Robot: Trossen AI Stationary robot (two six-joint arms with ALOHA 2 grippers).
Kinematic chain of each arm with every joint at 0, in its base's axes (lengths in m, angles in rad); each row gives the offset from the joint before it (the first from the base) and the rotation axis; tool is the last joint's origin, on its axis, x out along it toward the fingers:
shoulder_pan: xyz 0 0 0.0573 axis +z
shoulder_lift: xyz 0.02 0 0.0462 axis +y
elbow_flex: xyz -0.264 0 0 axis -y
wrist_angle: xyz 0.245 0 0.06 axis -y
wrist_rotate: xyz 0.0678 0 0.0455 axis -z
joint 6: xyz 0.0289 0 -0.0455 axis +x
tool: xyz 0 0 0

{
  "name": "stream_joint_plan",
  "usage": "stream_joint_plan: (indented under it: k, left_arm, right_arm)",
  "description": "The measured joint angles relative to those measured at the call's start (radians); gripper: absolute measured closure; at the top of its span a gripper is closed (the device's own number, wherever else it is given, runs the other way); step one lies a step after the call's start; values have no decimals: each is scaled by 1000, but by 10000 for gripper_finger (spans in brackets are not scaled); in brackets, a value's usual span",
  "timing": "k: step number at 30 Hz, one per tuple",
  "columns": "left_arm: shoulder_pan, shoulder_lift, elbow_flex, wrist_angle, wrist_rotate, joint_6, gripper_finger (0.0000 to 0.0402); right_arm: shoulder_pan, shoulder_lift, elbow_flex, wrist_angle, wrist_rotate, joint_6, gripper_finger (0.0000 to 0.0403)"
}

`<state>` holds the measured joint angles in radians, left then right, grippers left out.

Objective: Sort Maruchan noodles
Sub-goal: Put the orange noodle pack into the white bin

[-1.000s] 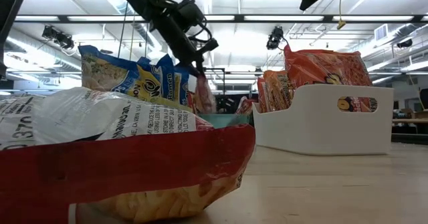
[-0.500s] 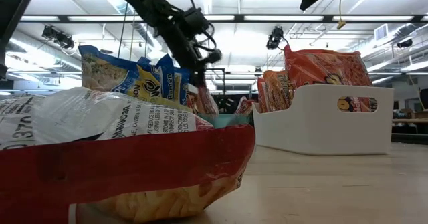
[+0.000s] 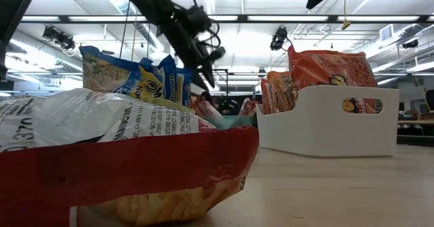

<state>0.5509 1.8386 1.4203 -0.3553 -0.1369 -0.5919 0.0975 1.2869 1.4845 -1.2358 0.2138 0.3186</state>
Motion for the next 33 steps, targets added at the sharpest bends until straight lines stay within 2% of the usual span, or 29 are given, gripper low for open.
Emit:
stream_joint_plan:
  k: [3,6,10,13,19,23,28,33]
  left_arm:
    - [1,-46,46,-96,81,98,276]
    - [-46,-133,90,-212,156,213,271]
    - [-223,-276,93,-338,259,341,278]
    - [-410,-354,93,-433,263,337,281]
    - [-866,-377,92,-561,88,83,278]
    - [-1117,-340,52,-487,35,-147,251]
    - [-1309,-281,-56,-254,-10,-472,206]
    - [-1395,-223,-229,-35,-136,-642,184]
  right_arm:
    - [-1,0,0,-7,0,-9,226]
    - [2,0,0,-22,1,-30,226]
    - [37,0,0,0,23,-51,226]
    - [84,2,0,45,50,-52,226]
    - [187,12,1,103,106,-21,226]
    - [246,32,0,98,129,10,226]
    - [296,50,0,97,128,69,226]
    - [334,58,0,90,129,152,226]
